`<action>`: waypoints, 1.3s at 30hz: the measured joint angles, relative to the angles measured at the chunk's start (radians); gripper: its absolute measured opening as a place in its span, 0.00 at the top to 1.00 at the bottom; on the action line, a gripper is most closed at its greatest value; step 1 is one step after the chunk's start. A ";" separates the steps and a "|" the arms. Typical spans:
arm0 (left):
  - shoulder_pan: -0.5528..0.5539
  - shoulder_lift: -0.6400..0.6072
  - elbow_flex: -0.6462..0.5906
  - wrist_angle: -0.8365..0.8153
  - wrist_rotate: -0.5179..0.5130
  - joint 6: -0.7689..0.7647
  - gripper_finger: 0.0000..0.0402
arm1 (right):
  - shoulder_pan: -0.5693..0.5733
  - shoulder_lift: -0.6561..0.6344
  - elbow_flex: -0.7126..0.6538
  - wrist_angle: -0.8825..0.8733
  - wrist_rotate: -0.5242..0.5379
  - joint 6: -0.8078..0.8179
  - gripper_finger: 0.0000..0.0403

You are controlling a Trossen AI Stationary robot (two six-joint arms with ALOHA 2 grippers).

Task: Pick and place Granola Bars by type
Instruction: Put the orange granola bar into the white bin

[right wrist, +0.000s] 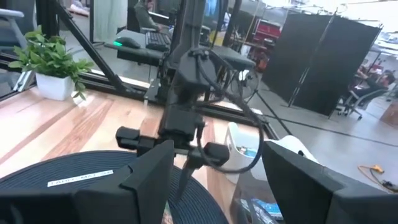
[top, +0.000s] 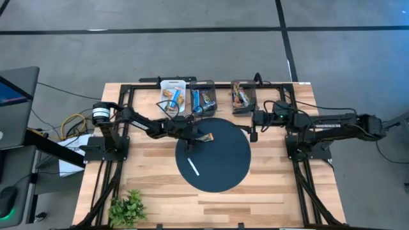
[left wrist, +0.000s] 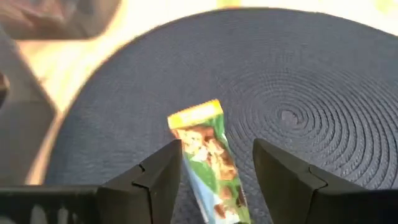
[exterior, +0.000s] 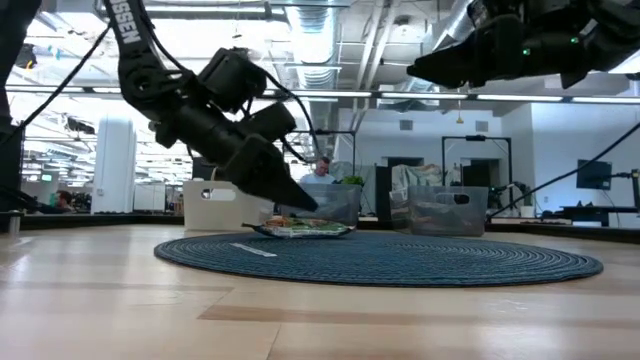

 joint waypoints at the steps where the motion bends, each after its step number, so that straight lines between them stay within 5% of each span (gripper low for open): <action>1: 0.001 0.015 0.009 -0.001 0.006 -0.003 0.52 | 0.000 -0.002 -0.002 0.000 0.000 0.000 0.40; 14: 0.002 0.107 0.131 -0.199 0.005 0.006 0.52 | 0.000 -0.004 -0.003 -0.009 0.000 0.008 0.40; 27: 0.002 0.106 0.136 -0.208 -0.022 0.012 0.53 | 0.000 -0.004 -0.003 -0.025 0.000 0.008 0.40; 39: 0.002 0.106 0.135 -0.203 -0.021 0.023 0.69 | 0.000 -0.004 -0.003 -0.032 0.000 0.008 0.40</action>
